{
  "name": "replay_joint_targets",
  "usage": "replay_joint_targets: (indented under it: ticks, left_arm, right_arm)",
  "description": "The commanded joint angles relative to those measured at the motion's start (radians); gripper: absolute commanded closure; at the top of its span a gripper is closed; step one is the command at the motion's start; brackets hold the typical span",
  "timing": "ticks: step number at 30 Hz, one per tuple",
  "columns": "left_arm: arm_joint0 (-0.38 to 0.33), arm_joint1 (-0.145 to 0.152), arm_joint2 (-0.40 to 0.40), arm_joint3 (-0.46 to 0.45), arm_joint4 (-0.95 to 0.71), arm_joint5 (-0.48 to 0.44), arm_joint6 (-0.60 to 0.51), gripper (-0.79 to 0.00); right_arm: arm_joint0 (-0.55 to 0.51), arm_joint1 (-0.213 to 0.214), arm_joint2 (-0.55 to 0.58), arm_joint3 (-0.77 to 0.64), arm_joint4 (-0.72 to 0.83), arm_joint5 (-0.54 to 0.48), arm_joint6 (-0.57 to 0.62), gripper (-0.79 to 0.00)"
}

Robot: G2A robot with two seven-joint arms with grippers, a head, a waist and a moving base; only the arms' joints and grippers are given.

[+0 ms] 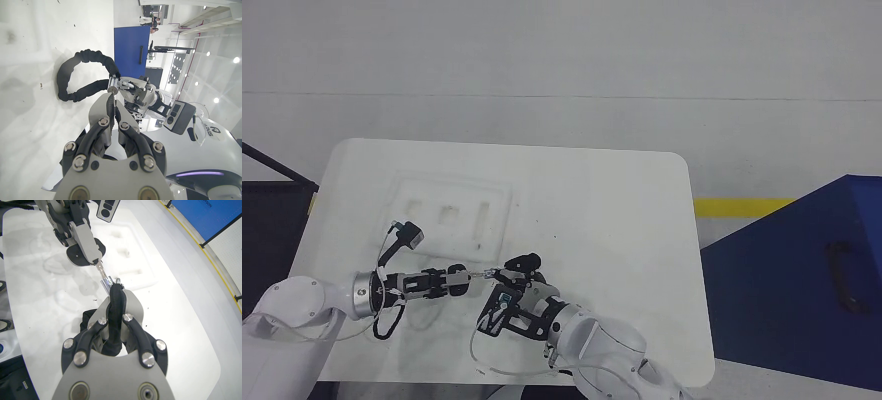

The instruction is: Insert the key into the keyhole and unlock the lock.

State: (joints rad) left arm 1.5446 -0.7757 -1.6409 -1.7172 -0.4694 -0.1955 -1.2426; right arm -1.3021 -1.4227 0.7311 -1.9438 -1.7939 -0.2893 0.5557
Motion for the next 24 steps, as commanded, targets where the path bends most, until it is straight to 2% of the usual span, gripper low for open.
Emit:
replay_joint_targets:
  ticks: [1,10,12,18,24]
  left_arm:
    - [-0.003,0.000,0.001,0.003,-0.002,-0.001,-0.004,0.000]
    - [-0.003,0.000,0.001,0.003,-0.002,-0.001,-0.004,0.000]
    - [0.005,-0.001,0.005,-0.022,0.045,-0.027,0.026,0.000]
    - [0.065,-0.003,-0.013,-0.093,0.180,-0.151,0.109,0.000]
    - [0.123,-0.007,-0.034,-0.141,0.300,-0.314,0.195,0.000]
  right_arm:
    - [0.000,0.000,0.000,0.000,-0.001,0.000,0.000,0.000]
    - [0.000,0.000,0.000,0.000,-0.001,0.000,0.000,0.000]
    - [-0.003,0.000,0.002,0.002,0.002,0.004,-0.007,0.000]
    - [-0.020,0.003,0.023,-0.003,0.004,0.011,-0.017,0.000]
    - [-0.032,0.004,0.042,-0.015,0.026,0.016,-0.007,0.000]
